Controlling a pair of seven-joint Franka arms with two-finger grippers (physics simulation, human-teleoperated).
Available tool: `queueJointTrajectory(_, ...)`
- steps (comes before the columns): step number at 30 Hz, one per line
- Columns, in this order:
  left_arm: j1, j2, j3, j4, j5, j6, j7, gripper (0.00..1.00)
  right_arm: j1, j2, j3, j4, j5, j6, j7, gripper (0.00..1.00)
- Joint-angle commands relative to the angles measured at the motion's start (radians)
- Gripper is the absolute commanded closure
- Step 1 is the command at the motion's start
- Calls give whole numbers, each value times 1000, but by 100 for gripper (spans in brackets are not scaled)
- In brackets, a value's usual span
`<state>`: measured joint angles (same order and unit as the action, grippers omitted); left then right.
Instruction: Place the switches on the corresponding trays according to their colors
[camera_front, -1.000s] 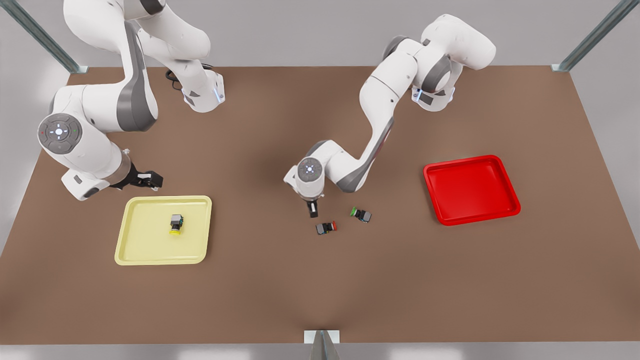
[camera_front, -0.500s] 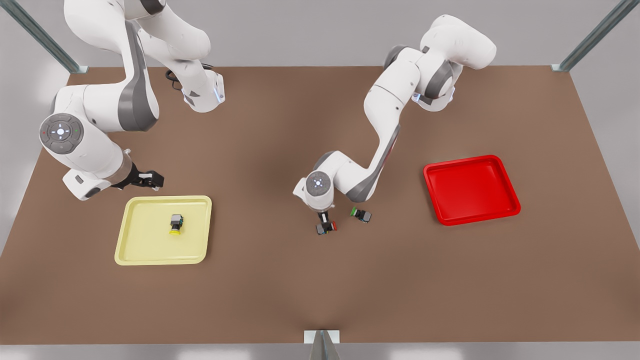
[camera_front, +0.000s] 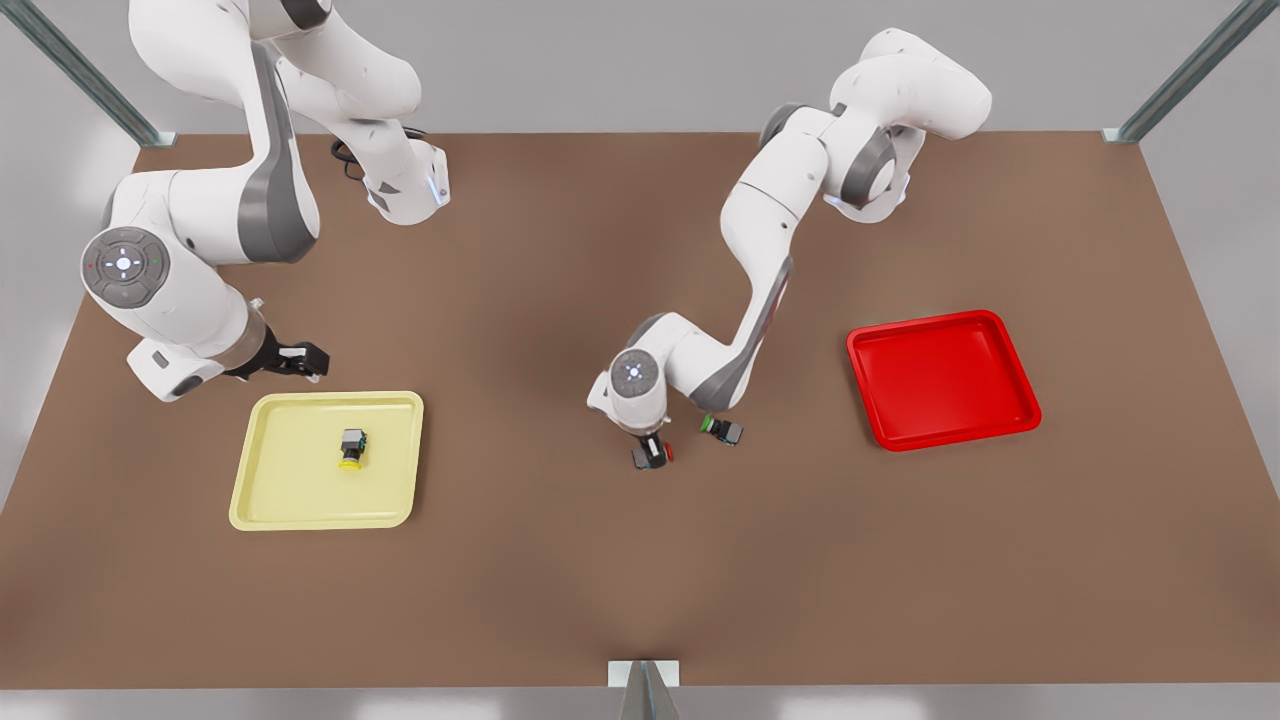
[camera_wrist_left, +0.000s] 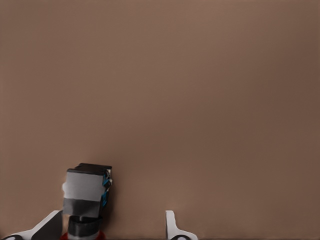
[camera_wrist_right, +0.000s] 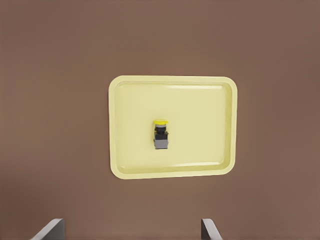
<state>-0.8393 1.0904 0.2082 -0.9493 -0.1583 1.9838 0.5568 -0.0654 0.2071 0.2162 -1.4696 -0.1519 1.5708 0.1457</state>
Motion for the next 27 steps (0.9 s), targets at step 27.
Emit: queueJointTrajectory(27,-6,51,37,53,-27,32,11,0,-1,-2,3,0,0,-2,0,0)
